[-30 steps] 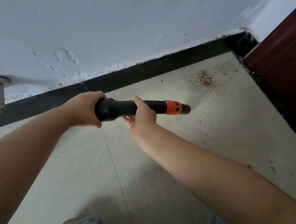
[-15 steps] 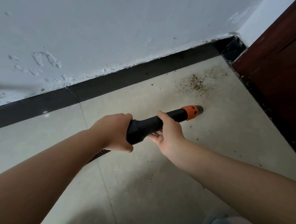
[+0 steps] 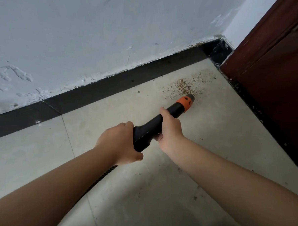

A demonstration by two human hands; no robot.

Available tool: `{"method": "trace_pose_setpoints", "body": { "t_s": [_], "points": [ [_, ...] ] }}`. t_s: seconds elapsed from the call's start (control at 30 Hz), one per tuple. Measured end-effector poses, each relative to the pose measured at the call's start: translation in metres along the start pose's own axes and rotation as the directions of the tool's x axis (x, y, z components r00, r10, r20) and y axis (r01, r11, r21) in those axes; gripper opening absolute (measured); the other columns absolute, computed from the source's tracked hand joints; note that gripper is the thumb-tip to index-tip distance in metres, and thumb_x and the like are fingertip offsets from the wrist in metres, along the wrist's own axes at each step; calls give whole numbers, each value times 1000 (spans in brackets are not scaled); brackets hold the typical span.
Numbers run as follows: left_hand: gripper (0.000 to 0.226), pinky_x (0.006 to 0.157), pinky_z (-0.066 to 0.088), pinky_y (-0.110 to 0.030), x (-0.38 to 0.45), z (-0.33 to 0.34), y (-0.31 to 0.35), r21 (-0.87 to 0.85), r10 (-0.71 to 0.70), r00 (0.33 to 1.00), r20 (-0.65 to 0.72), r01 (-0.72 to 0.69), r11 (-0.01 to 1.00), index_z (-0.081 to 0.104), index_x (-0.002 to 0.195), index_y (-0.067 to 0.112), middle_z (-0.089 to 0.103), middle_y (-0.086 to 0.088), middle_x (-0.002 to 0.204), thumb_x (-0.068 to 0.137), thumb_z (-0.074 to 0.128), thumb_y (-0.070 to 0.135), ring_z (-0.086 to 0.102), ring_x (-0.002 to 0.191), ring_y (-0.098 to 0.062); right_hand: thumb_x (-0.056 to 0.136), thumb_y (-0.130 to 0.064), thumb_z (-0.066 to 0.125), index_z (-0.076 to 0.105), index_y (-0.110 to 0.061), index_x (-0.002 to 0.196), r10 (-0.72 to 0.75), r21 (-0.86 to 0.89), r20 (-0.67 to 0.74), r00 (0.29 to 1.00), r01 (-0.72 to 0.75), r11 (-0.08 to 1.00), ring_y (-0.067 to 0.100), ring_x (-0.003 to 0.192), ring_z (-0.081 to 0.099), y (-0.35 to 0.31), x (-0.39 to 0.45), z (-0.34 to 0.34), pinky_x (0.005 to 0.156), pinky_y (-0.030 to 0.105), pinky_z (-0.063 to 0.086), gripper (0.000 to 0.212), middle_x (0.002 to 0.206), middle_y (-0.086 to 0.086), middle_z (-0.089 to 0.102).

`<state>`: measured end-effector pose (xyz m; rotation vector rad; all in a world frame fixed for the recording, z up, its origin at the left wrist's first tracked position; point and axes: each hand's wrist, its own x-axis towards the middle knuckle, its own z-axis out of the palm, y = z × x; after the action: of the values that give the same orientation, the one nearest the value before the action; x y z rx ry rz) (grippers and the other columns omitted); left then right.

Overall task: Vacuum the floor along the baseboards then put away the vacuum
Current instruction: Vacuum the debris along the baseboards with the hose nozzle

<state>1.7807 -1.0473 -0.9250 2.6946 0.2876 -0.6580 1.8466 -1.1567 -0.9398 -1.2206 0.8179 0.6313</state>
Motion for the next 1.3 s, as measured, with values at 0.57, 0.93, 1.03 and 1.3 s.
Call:
{"method": "trace_pose_setpoints", "body": {
  "t_s": [0.57, 0.93, 1.03, 1.3],
  "points": [
    [46, 55, 40, -23, 62, 8, 76, -96, 69, 998, 9, -67, 993, 40, 95, 20, 41, 8, 75, 68, 69, 44, 47, 65, -11, 93, -31, 54, 42, -13, 110, -61, -70, -147, 987, 51, 996, 28, 92, 55, -71, 50, -43, 79, 43, 51, 28, 89, 6, 52],
    [47, 58, 42, -25, 95, 6, 102, -143, 59, 998, -7, -60, 988, 41, 97, 18, 44, 3, 82, 68, 72, 36, 49, 72, -14, 92, -34, 56, 44, -12, 127, -86, -59, -185, 979, 76, 995, 31, 97, 56, -102, 65, -50, 77, 44, 52, 43, 106, 11, 53],
    [45, 59, 41, -25, 94, 4, 93, -143, 26, 999, -47, -32, 989, 42, 97, 18, 45, 3, 84, 68, 73, 33, 50, 74, -15, 91, -28, 58, 41, -10, 131, -86, -28, -138, 987, 83, 996, 30, 96, 55, -101, 63, -46, 73, 43, 52, 46, 107, 12, 53],
    [39, 51, 35, -21, 69, -8, 53, -231, -32, 976, -214, -18, 973, 43, 97, 20, 51, 4, 87, 70, 70, 29, 50, 73, -15, 91, -26, 59, 37, -9, 135, -167, -50, -26, 986, 166, 985, 27, 105, 56, -85, 53, -13, 83, 40, 54, 52, 121, 11, 53]
  ]
}}
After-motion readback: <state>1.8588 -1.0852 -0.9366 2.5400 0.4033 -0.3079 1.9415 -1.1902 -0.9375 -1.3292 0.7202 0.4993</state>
